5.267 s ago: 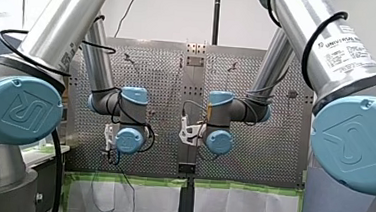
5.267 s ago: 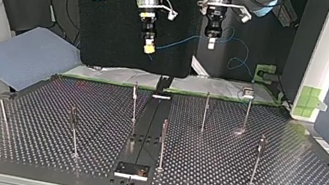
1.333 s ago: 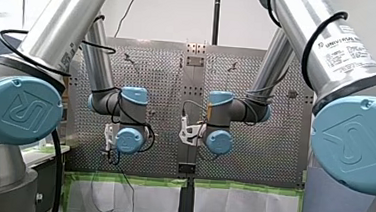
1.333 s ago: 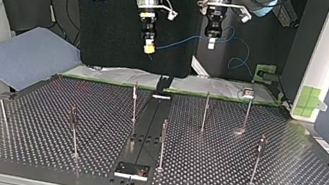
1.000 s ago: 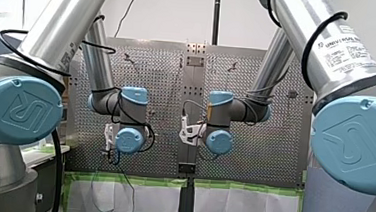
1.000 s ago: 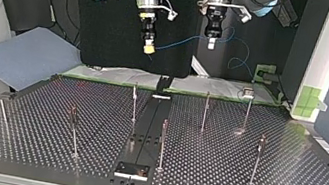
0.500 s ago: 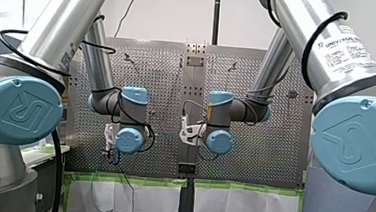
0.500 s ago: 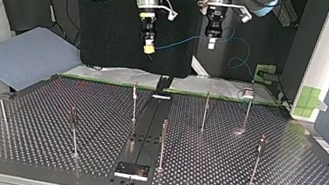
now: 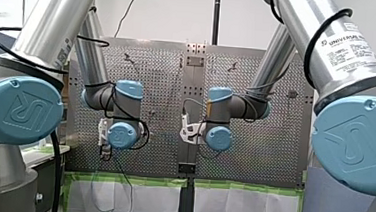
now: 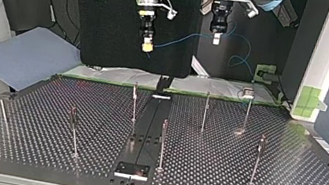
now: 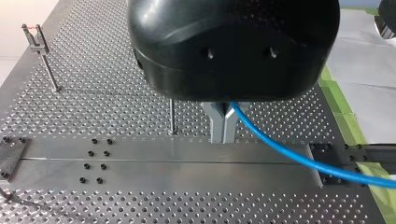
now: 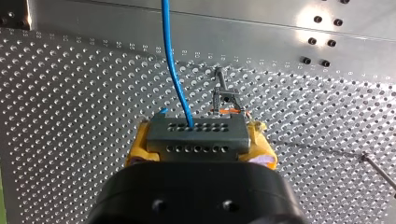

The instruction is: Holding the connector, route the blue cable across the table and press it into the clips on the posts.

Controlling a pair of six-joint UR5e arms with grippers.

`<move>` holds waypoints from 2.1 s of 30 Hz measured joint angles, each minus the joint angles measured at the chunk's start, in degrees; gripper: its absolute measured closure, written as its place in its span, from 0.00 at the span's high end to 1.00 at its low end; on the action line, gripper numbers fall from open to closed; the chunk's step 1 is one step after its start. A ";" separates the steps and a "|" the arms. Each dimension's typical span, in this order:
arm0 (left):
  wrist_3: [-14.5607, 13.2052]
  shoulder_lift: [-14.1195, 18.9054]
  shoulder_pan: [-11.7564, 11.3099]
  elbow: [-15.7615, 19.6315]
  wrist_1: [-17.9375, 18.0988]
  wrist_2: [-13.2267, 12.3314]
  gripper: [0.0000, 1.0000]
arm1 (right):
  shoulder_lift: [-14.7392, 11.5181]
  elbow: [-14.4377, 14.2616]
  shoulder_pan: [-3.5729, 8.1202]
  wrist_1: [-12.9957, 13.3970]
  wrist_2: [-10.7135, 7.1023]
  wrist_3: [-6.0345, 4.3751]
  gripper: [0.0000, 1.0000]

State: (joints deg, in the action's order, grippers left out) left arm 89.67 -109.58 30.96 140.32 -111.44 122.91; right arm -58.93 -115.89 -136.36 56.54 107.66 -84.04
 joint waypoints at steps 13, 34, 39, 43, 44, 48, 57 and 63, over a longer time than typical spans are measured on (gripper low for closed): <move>-0.42 0.44 0.38 0.33 0.38 -0.39 0.00 | -0.52 0.07 -0.10 -0.28 -0.03 0.34 0.00; 0.48 11.10 -1.60 -3.07 -3.49 4.99 0.00 | -7.09 5.23 -1.63 -2.57 -8.87 -3.90 0.00; -0.76 13.73 -2.55 -5.58 -5.97 7.64 0.00 | -4.45 8.03 -2.22 -4.33 -11.70 -4.23 0.00; -1.55 15.82 -3.27 -7.17 -8.03 9.40 0.00 | -2.54 10.01 -2.74 -4.97 -13.23 -4.74 0.00; -1.69 16.27 -3.46 -7.33 -8.46 9.60 0.00 | -2.25 10.41 -2.90 -5.19 -13.52 -4.84 0.00; -2.44 18.28 -4.32 -7.66 -10.33 10.00 0.00 | -1.69 12.12 -3.55 -6.56 -14.59 -5.11 0.00; -3.82 21.17 -7.99 -7.79 -13.40 7.60 0.00 | -2.82 16.20 -4.64 -10.59 -15.05 -5.09 0.00; -3.88 21.29 -11.17 -7.86 -14.75 4.47 0.00 | -4.14 19.01 -5.14 -13.39 -15.21 -5.09 0.00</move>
State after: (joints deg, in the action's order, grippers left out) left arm 85.79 -88.29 19.79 132.46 -126.19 127.38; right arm -63.07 -96.88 -141.51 43.15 92.45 -89.13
